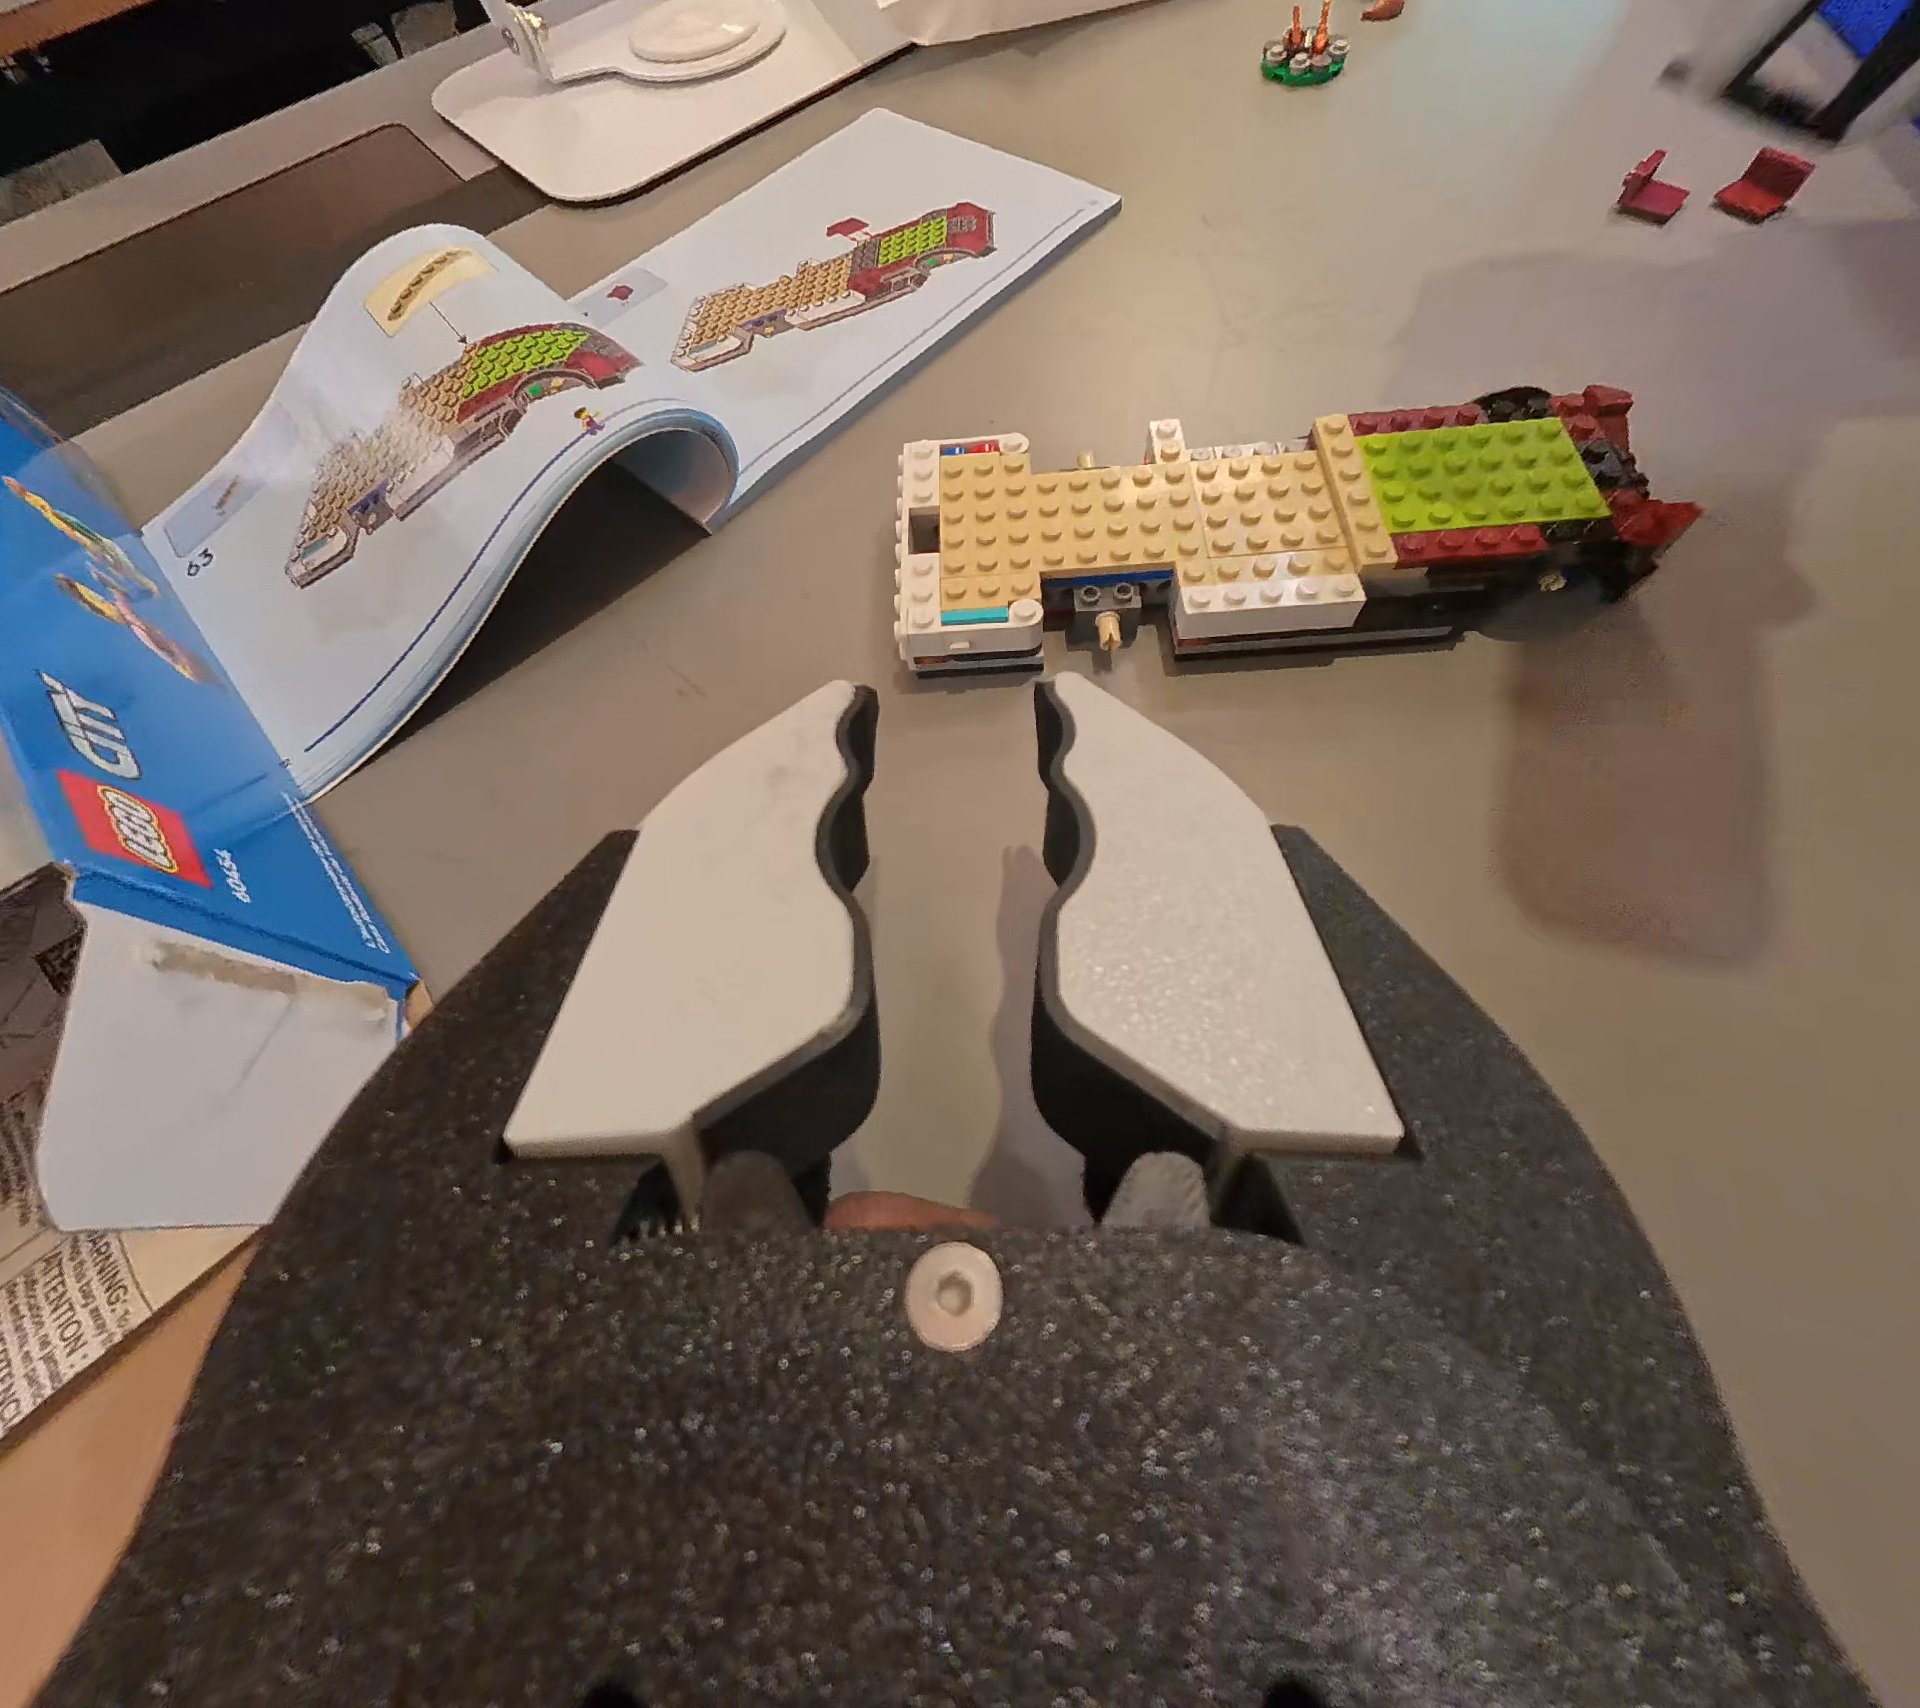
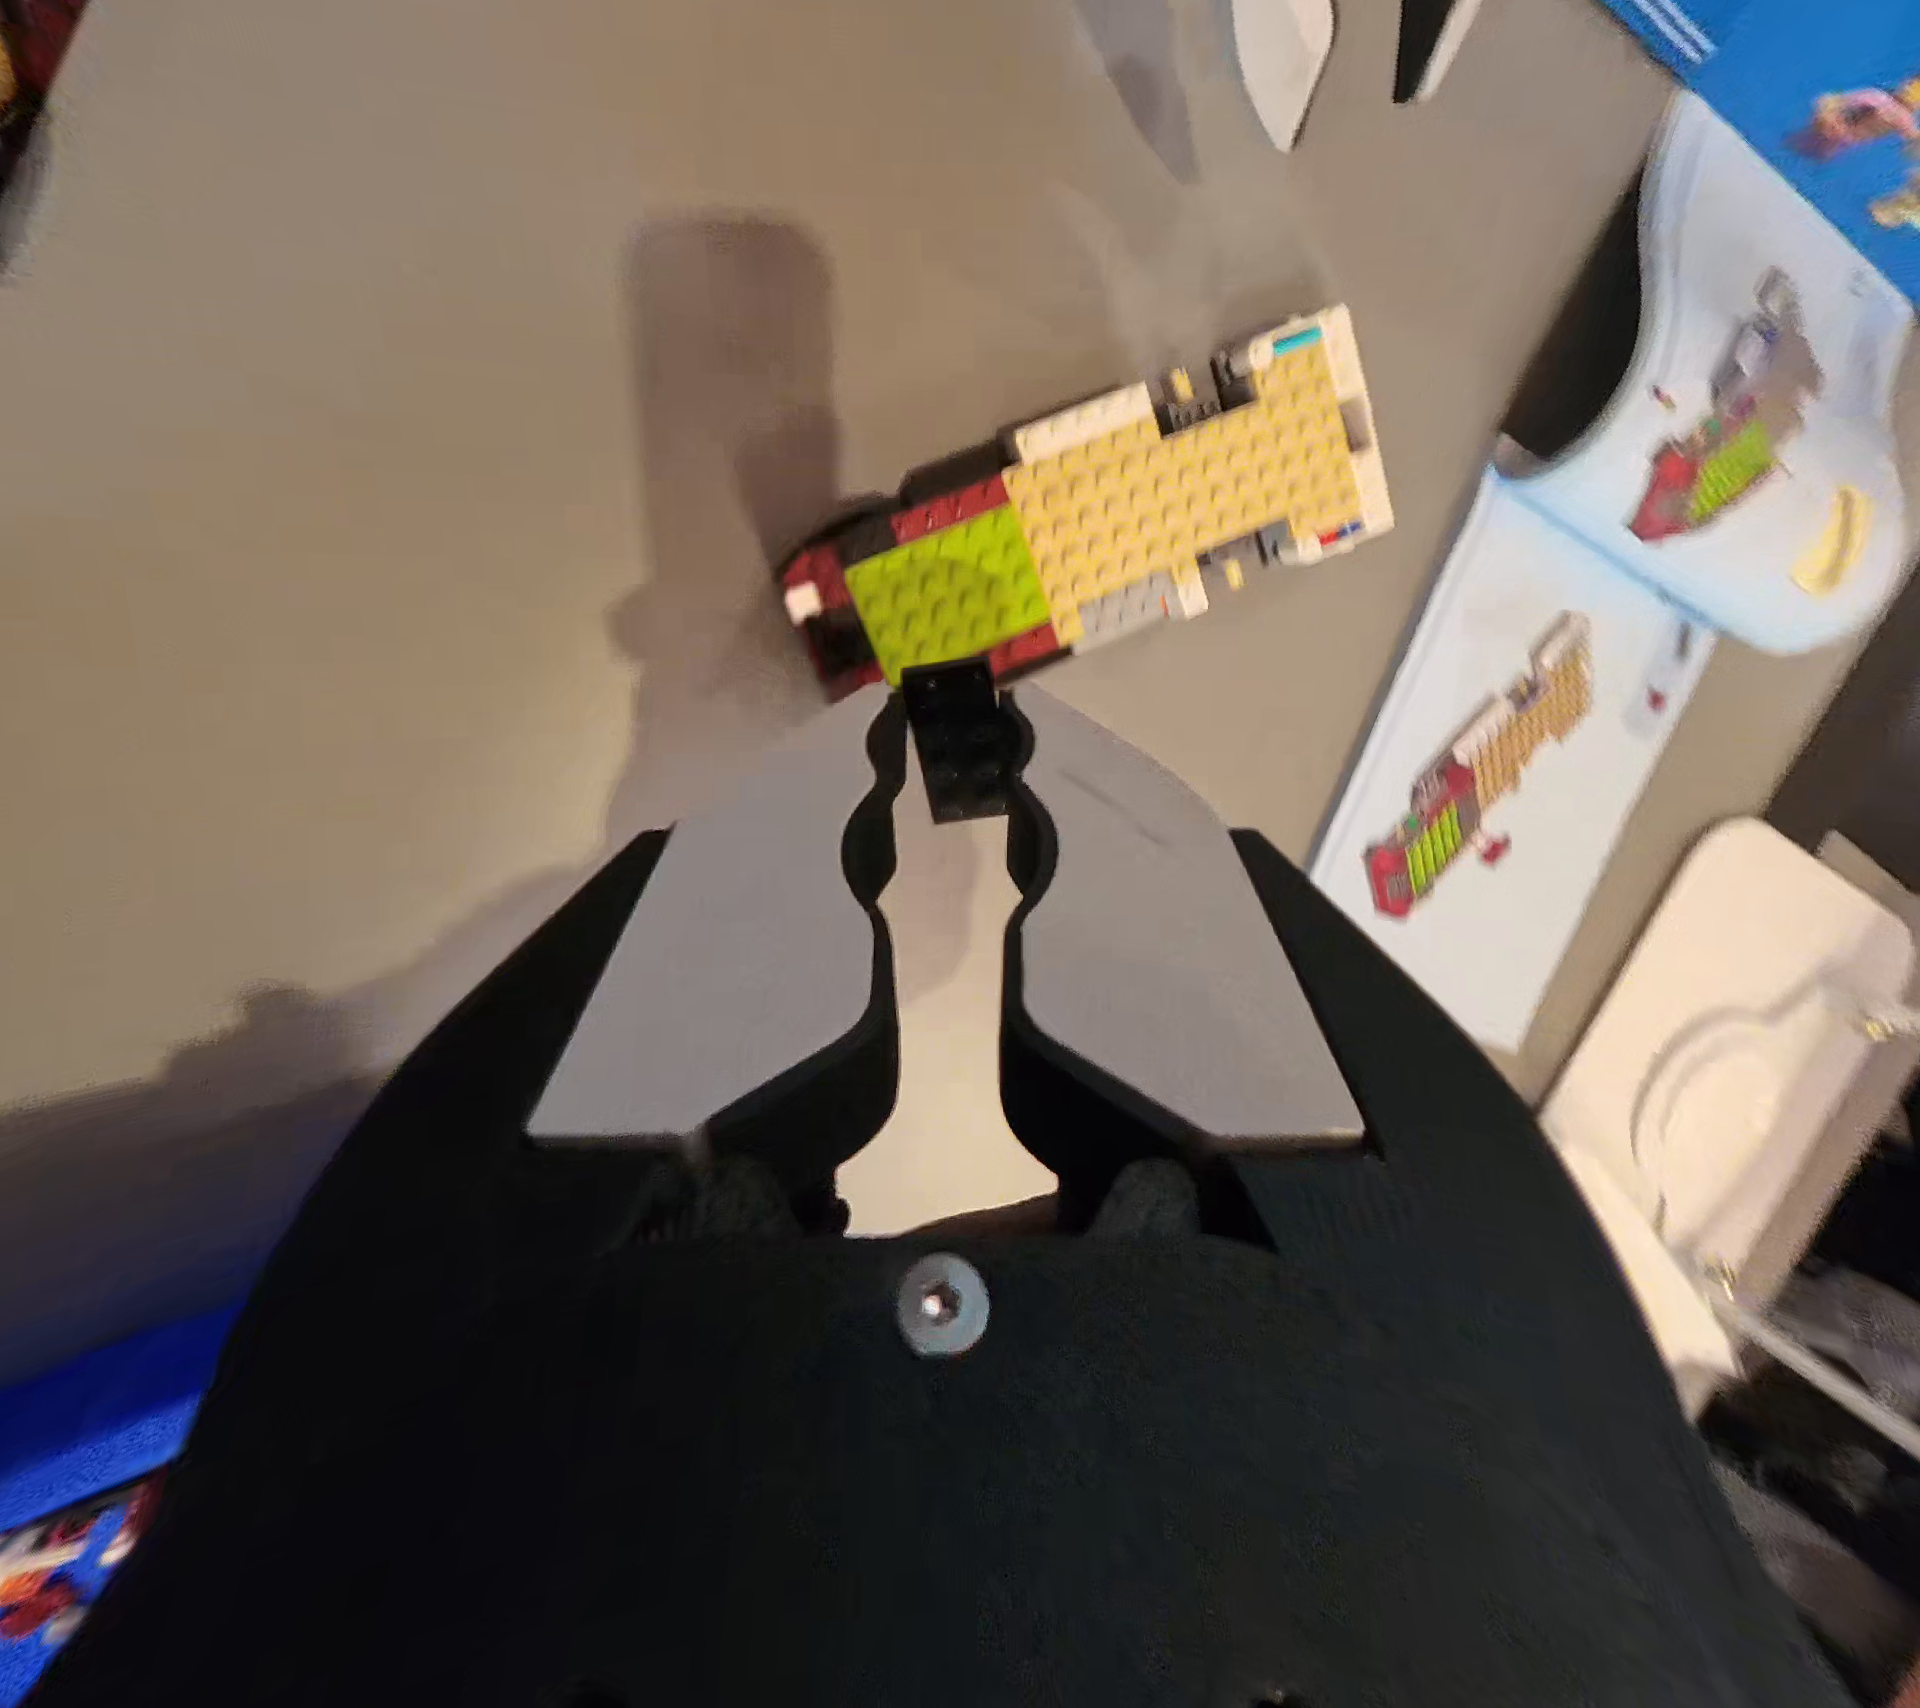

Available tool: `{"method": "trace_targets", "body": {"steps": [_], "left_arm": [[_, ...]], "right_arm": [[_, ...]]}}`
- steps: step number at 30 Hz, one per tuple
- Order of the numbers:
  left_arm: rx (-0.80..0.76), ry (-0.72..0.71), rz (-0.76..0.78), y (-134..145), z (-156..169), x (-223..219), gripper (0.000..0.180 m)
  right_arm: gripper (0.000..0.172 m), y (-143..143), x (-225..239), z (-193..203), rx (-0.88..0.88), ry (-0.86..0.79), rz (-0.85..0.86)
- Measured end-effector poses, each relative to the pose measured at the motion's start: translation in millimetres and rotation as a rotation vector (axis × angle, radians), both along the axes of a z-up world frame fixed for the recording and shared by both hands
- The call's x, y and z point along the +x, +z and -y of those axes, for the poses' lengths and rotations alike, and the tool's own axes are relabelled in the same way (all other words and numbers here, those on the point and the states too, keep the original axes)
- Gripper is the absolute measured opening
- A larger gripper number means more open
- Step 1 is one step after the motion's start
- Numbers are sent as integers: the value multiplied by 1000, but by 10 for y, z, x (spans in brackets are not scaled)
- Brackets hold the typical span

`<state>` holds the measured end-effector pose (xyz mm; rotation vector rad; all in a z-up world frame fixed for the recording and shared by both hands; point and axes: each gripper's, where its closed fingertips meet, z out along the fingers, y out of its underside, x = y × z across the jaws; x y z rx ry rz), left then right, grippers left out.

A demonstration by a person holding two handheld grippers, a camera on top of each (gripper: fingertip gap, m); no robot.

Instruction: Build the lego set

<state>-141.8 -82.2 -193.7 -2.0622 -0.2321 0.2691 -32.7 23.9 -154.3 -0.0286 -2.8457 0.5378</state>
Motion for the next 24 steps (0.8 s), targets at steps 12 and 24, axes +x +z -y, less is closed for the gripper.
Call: {"method": "trace_targets", "body": {"steps": [12, 24], "left_arm": [[26, 19, 19, 27, 47, -10, 30], [22, 12, 22, 32, 45, 24, 29]], "right_arm": [[20, -555, -256, 267, 80, 116, 155], [65, -363, -81, -34, -111, -674, 130]]}}
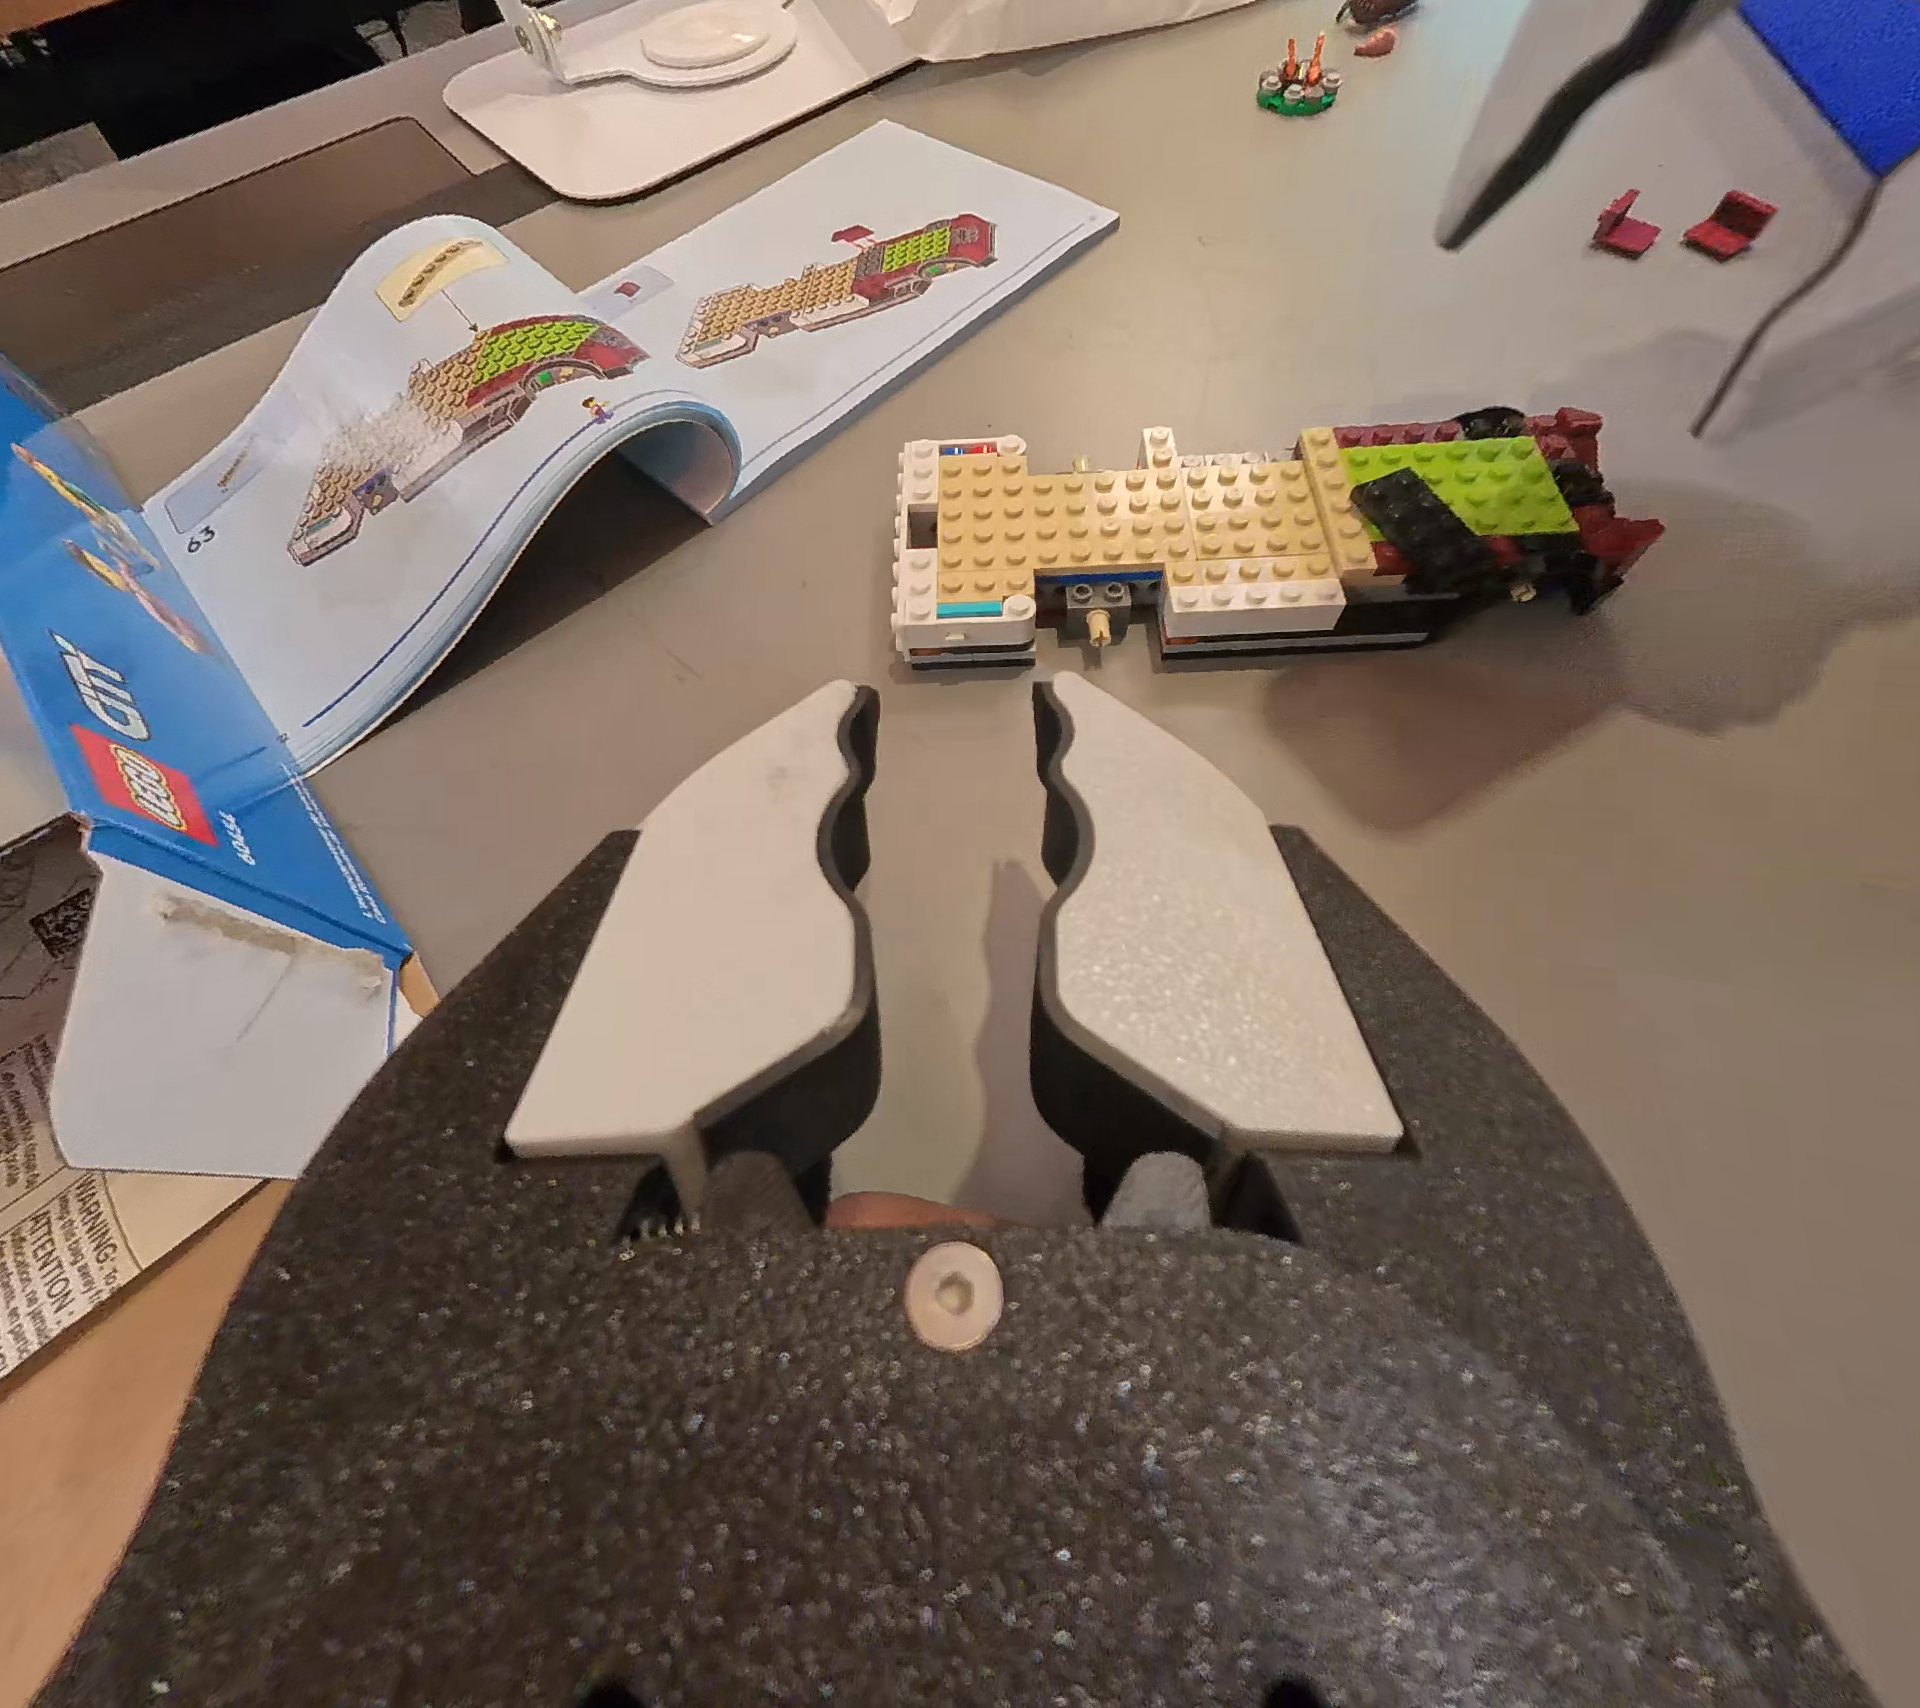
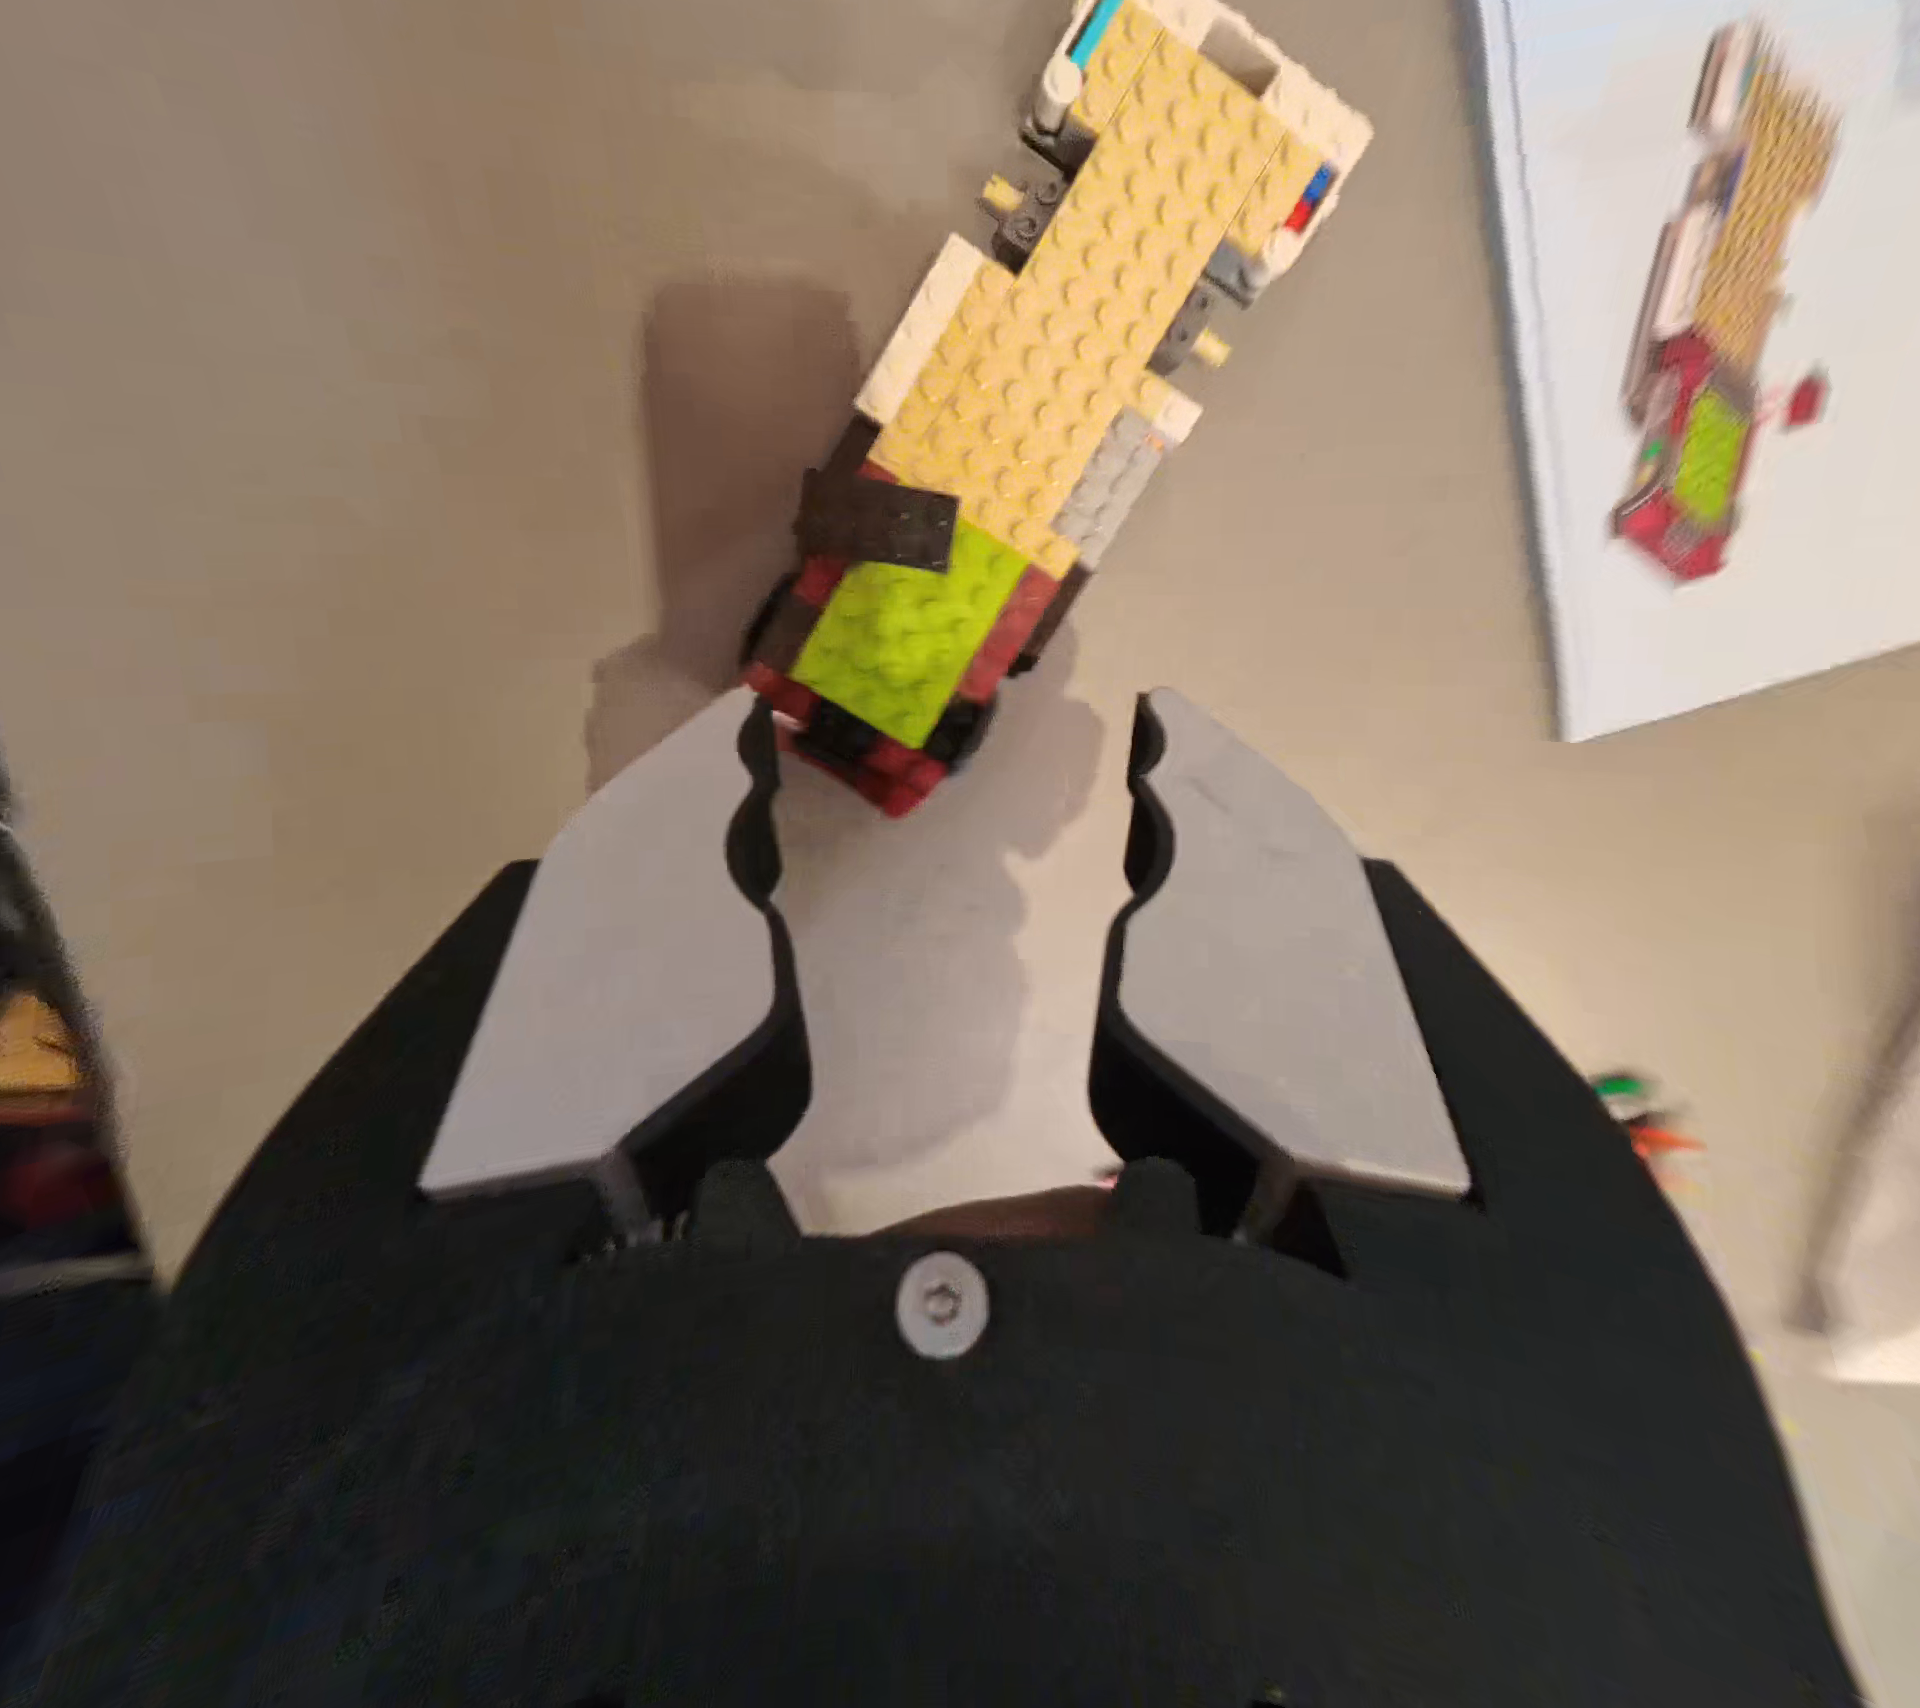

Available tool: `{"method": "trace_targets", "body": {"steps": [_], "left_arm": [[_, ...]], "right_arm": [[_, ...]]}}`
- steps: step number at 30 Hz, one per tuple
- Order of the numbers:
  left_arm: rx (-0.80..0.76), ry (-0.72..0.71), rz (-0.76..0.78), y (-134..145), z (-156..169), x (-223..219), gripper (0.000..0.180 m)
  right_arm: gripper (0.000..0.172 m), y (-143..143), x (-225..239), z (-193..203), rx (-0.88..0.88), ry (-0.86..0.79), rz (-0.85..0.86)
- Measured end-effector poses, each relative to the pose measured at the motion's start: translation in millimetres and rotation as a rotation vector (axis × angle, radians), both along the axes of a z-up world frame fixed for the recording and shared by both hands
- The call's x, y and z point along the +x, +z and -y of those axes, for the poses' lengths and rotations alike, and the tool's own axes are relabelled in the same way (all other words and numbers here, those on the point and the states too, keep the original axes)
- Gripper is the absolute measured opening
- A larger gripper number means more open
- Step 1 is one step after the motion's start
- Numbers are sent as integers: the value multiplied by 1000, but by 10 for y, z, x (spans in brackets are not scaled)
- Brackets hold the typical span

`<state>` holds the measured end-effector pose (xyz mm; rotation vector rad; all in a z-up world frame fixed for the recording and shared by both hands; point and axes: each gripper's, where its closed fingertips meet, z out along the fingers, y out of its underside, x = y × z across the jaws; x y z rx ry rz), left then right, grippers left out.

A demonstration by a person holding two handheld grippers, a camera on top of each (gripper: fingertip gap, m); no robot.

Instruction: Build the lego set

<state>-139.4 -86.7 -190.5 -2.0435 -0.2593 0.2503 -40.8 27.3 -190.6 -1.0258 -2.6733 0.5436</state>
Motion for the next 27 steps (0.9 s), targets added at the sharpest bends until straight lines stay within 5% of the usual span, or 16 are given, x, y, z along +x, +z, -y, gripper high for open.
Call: {"method": "trace_targets", "body": {"steps": [7, 27], "left_arm": [[2, -12, -4, 6, -28, 38, 29], [2, -18, -6, -4, -15, 59, 29]], "right_arm": [[78, -197, -28, 151, -118, -254, -78], [64, -458, -75, 116, -29, -285, -48]]}}
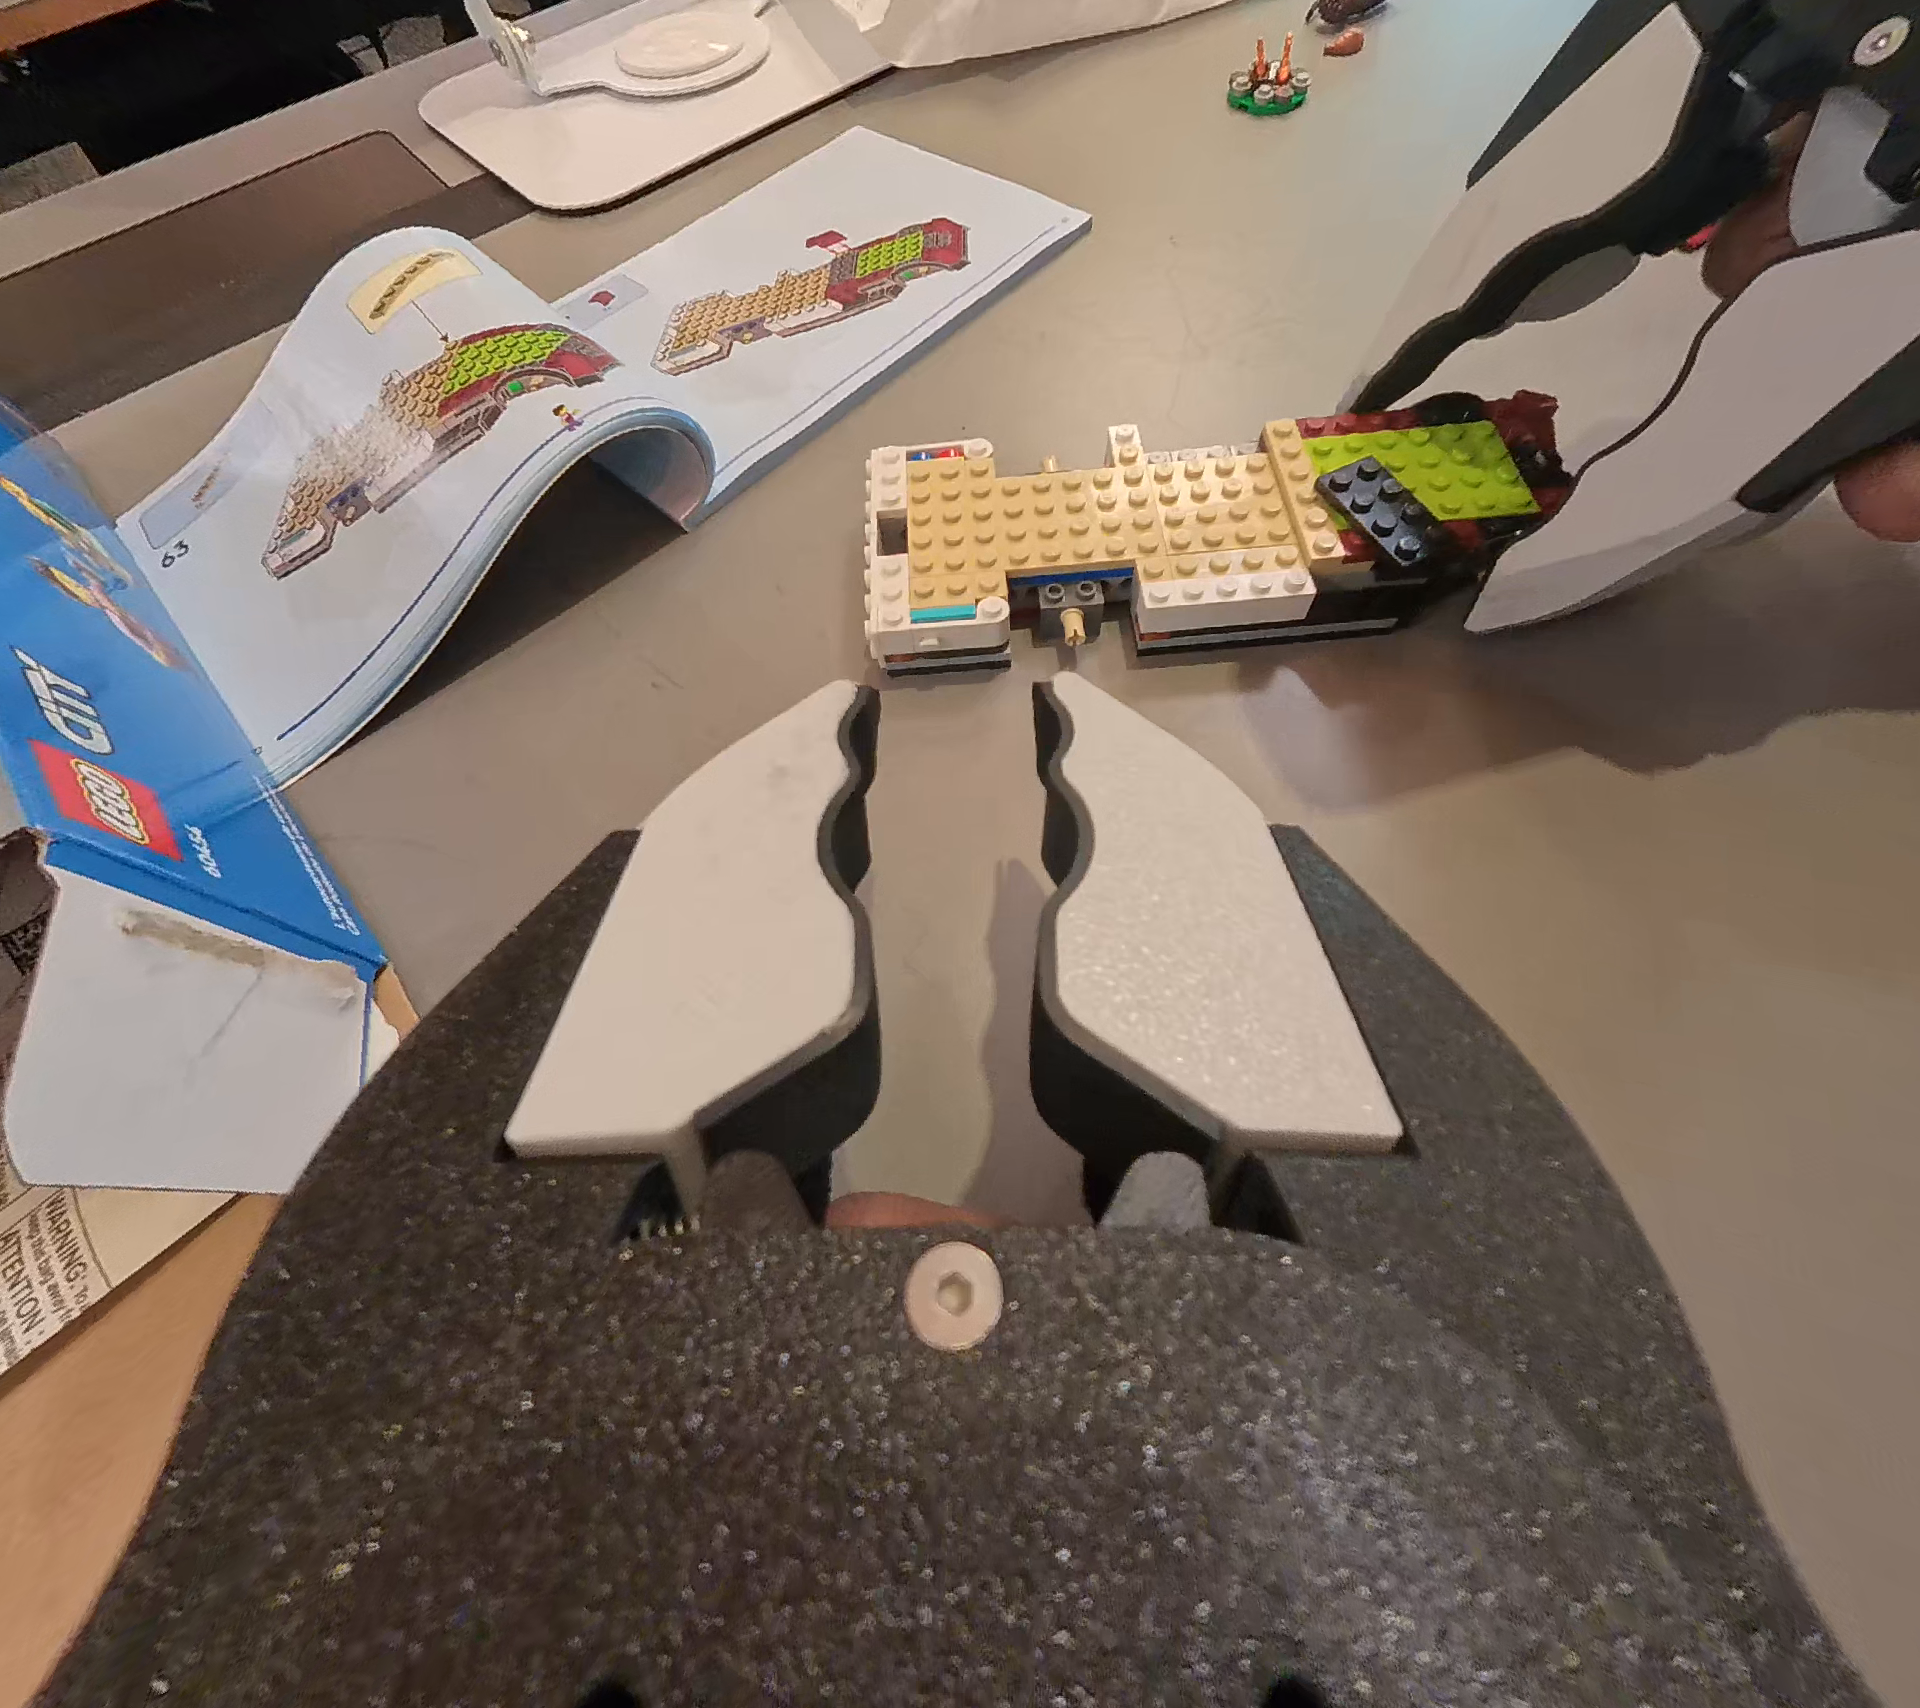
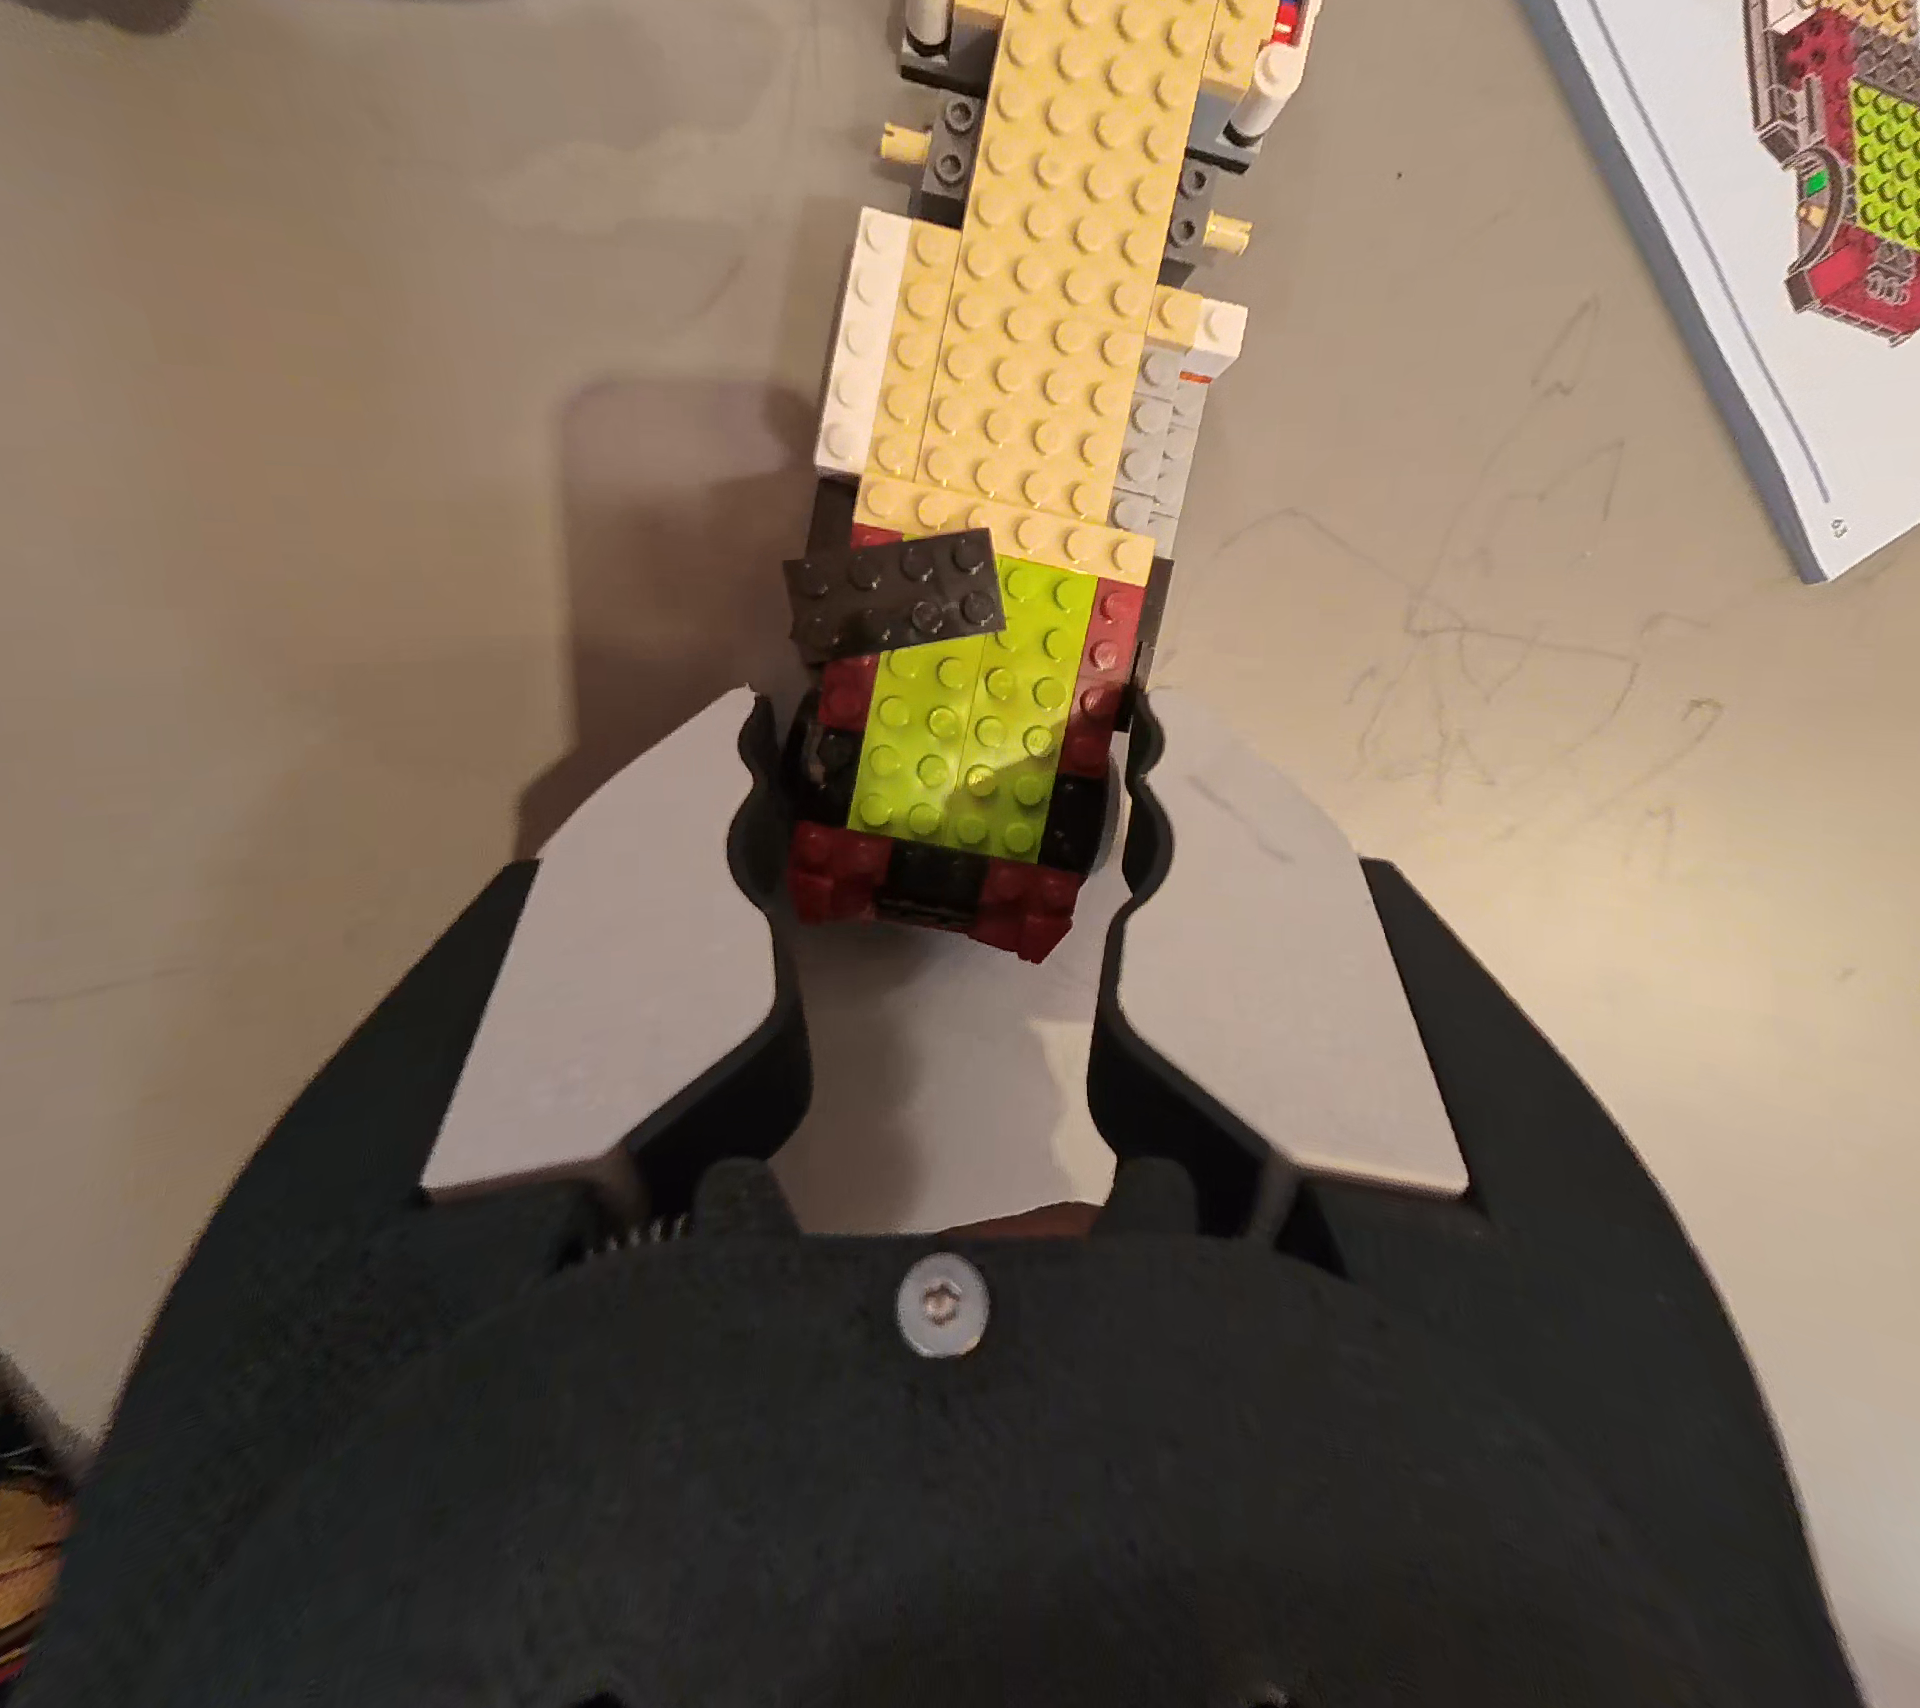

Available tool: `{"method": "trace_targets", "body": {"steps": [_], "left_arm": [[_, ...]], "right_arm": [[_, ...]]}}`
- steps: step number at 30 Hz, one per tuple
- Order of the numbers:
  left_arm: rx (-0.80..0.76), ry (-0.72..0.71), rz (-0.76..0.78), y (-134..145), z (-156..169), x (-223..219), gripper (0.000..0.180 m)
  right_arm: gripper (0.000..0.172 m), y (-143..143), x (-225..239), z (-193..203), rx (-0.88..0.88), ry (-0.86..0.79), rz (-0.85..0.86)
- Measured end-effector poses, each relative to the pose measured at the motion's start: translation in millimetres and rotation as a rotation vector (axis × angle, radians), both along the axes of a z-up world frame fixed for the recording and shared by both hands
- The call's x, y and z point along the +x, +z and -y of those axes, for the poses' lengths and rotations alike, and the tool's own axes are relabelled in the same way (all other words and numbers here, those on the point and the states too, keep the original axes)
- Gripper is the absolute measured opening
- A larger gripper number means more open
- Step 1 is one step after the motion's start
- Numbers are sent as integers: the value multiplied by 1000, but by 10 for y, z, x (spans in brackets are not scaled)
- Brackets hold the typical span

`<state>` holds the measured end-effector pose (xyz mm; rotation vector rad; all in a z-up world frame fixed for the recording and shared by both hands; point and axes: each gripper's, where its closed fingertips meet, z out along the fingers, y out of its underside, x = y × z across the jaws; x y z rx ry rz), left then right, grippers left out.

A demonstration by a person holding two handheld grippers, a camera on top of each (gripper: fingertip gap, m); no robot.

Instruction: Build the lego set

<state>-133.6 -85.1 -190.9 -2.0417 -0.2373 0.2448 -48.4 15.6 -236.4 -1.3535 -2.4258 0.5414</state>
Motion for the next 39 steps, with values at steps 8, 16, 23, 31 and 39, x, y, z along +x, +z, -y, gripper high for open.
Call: {"method": "trace_targets", "body": {"steps": [8, 16, 23, 31, 39], "left_arm": [[-10, -1, 9, -21, -8, -1, 29], [-26, -3, 17, -49, -17, -2, 29], [-31, -3, 22, -58, -20, -4, 29], [-39, -5, 25, -70, -23, 0, 29], [-39, -4, 28, -71, -21, -1, 29]], "right_arm": [[64, 3, 8, -23, -1, 11, -8], [66, 25, 10, -38, -25, 16, -18], [67, 13, 12, -35, -31, 22, -13], [66, 10, 19, -44, -35, 21, -13], [66, 7, 24, -41, -37, 24, -13]]}}
